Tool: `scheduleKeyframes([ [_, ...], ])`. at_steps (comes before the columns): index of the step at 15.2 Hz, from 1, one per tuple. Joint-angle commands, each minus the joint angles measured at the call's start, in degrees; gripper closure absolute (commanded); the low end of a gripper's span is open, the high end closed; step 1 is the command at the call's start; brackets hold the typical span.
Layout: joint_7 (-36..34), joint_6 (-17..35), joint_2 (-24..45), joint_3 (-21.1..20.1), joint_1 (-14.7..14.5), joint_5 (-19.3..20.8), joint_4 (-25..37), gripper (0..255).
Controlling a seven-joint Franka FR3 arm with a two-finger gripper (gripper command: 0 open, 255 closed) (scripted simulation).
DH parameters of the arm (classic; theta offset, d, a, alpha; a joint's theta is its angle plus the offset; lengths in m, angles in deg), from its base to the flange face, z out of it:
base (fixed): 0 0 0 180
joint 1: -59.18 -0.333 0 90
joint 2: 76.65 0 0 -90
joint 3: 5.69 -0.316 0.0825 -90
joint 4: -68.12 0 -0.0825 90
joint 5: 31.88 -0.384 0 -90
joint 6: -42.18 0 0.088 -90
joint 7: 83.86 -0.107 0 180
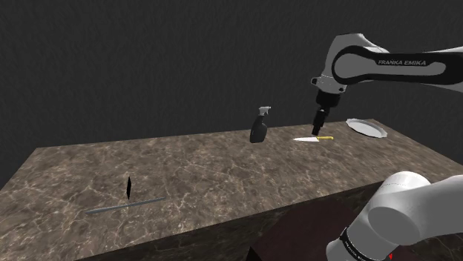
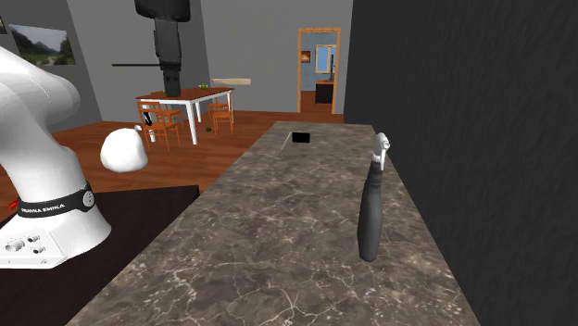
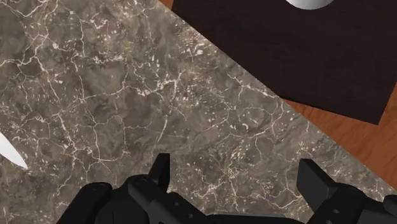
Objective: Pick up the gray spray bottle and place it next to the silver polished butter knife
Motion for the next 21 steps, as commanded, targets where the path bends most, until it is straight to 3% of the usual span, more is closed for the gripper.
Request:
scheduleKeyframes([
  [1,5.6,4.1,1.6,3.5,-0.6,0.4,-0.6,0],
  [6,20.1,13.7,9.5,13.0,-3.7,-1.3,1.4,0],
  [11,37.2,21.1,20.5,22.9,-9.4,-8.8,6.6,0],
  [14,49.4,23.2,28.8,28.8,-13.4,-17.3,11.3,0],
  [17,63.1,22.6,38.9,32.9,-15.7,-28.9,17.4,0],
  [19,71.8,20.3,46.2,33.4,-14.8,-37.0,22.1,0],
  [21,78.9,17.4,52.8,32.0,-12.0,-43.9,27.3,0],
])
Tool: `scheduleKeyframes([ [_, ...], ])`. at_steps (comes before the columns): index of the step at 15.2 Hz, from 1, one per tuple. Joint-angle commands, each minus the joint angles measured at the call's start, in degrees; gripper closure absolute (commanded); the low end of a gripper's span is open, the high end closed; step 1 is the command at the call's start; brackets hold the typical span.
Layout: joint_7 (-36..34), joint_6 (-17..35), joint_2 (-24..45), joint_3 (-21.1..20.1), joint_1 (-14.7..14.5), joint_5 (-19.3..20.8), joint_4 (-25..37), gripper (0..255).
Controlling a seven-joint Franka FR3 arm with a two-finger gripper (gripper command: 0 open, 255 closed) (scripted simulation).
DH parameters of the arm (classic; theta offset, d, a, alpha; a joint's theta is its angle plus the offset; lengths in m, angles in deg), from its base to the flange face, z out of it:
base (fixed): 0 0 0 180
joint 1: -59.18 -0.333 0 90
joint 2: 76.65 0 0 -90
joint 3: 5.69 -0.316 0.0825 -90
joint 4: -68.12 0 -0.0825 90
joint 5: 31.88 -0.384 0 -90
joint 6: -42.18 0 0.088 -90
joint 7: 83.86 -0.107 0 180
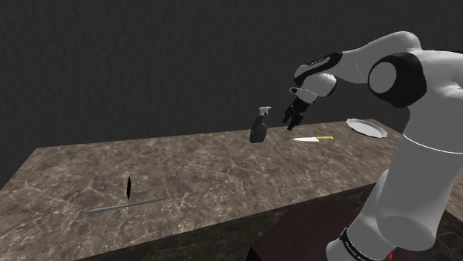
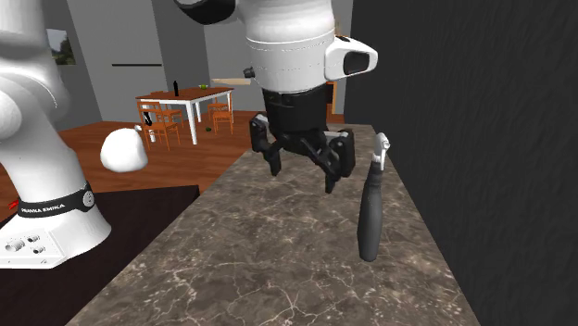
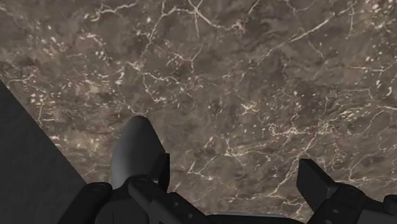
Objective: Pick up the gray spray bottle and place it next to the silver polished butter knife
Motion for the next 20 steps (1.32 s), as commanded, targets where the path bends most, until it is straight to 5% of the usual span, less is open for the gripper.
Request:
scheduleKeyframes([
  [1,7.4,-3.2,6.7,-1.6,3.0,-6.9,5.7,0],
  [10,21.9,-16.0,28.4,-12.6,17.2,-21.4,32.5,0],
  [20,22.8,-12.1,30.0,-13.8,15.7,-23.0,30.2,0],
])
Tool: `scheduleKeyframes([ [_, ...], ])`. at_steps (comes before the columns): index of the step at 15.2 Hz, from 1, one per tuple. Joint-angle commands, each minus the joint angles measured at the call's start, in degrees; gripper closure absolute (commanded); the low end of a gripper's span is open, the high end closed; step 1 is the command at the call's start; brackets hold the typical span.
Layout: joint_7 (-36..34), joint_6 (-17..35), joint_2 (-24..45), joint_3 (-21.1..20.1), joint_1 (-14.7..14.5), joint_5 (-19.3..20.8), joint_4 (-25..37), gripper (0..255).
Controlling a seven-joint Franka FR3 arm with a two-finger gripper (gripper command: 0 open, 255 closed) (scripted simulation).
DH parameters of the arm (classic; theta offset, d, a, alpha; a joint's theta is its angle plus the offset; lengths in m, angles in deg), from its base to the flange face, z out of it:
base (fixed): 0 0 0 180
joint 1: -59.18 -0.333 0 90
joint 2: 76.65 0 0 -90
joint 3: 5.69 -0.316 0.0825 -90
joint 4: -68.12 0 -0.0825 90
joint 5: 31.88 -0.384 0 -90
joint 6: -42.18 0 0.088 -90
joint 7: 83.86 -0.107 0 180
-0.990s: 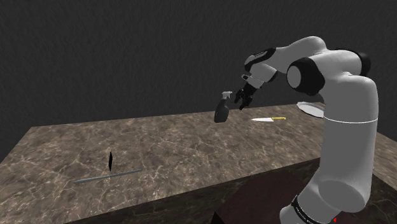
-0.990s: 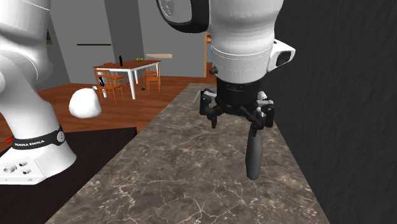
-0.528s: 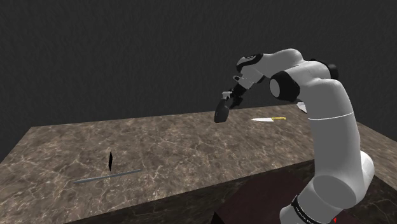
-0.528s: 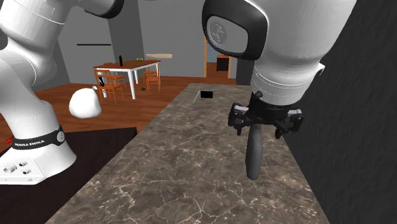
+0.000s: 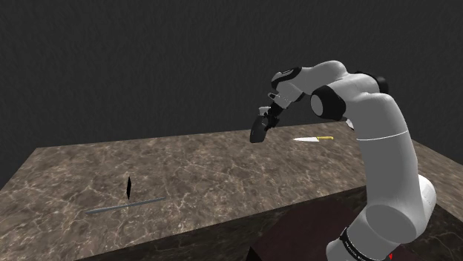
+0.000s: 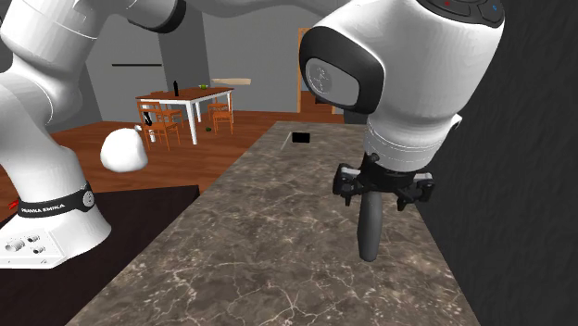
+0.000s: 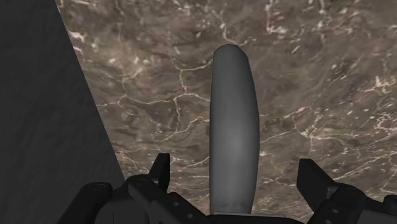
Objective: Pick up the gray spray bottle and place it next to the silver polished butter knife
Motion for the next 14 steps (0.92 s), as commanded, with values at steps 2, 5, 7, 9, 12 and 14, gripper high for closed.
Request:
scheduleKeyframes([
  [2,0.0,0.1,0.1,0.0,0.0,-0.1,0.0,0],
  [5,0.0,0.1,0.1,0.0,0.0,0.0,0.0,0],
  [7,0.0,0.1,0.1,0.0,0.0,0.0,0.0,255],
  [9,0.0,0.1,0.1,0.0,0.0,0.0,0.0,255],
  [12,0.0,0.1,0.1,0.0,0.0,0.0,0.0,255],
  [14,0.0,0.0,0.1,0.0,0.0,0.0,0.1,255],
])
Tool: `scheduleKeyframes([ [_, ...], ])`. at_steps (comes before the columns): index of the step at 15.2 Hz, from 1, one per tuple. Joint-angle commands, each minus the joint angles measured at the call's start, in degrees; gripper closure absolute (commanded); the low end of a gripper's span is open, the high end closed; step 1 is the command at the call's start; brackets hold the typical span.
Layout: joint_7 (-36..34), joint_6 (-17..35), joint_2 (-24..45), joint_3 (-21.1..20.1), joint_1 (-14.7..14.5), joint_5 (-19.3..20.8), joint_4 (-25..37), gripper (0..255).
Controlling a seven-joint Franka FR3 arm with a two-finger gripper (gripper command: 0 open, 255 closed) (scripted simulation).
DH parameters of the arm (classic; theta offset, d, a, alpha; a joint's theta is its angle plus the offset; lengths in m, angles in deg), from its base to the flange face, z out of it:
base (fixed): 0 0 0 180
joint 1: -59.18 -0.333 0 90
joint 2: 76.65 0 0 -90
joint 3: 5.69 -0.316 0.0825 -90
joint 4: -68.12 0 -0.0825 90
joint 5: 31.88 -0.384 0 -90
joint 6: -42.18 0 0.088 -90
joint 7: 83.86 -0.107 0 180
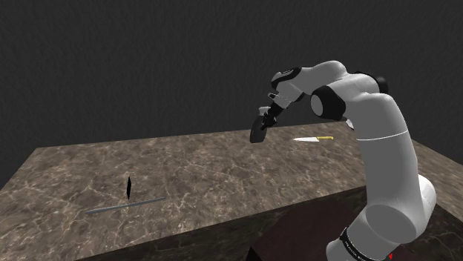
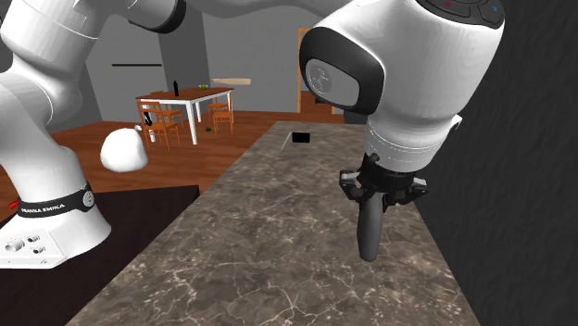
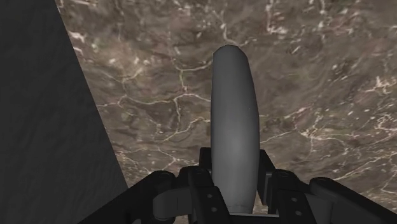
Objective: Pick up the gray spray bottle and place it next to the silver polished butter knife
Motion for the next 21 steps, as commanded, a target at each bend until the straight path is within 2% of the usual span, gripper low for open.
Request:
scheduleKeyframes([
  [1,0.0,0.0,0.0,0.0,0.0,0.0,0.0,255],
  [21,-6.8,-8.6,-6.0,2.3,-0.3,4.2,5.6,255],
])
